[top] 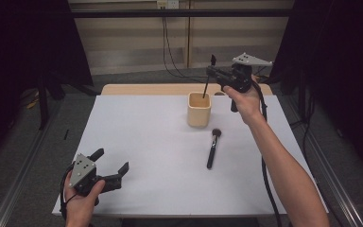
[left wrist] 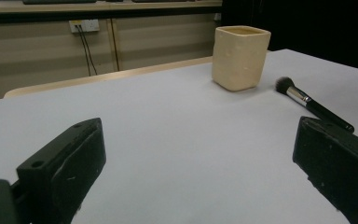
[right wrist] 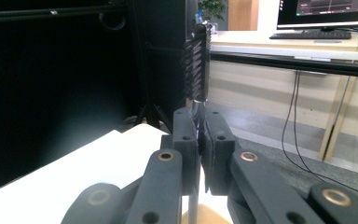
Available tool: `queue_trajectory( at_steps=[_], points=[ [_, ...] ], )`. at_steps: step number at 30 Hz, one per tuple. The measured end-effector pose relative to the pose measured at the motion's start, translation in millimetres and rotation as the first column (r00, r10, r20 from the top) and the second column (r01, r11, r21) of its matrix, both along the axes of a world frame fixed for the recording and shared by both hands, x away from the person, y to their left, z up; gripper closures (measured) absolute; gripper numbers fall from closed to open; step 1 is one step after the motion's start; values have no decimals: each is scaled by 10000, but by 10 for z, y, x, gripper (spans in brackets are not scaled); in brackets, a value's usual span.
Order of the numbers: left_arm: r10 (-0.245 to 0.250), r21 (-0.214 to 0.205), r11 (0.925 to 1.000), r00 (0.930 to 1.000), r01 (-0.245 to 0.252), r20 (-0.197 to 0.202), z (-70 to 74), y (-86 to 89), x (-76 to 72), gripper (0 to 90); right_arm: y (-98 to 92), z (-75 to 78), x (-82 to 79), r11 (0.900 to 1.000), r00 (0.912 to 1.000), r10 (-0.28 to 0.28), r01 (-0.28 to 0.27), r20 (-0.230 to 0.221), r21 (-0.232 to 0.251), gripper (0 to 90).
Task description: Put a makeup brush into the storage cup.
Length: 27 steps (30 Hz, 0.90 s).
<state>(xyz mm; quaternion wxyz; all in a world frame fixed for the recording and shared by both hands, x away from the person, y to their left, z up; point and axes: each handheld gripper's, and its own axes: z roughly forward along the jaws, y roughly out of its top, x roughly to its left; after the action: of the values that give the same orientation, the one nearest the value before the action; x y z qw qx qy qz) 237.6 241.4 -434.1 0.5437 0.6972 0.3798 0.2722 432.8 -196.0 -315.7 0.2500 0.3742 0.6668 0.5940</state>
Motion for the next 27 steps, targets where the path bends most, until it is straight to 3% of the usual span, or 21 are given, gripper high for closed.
queue_trajectory(
  at_steps=[9,22,27],
  points=[
    [90,136,9999,10000,-91,7,1,35,8,26,32,-165,88,10000,9996,-72,71,-255,-31,856],
    [224,146,9996,9996,-221,-178,4,72,2,25,17,-349,85,9993,9983,-38,17,-586,-367,856],
    [190,167,9997,9997,-188,-159,7,63,6,25,-1,-401,84,9997,9977,-50,34,-675,-247,856]
  ],
)
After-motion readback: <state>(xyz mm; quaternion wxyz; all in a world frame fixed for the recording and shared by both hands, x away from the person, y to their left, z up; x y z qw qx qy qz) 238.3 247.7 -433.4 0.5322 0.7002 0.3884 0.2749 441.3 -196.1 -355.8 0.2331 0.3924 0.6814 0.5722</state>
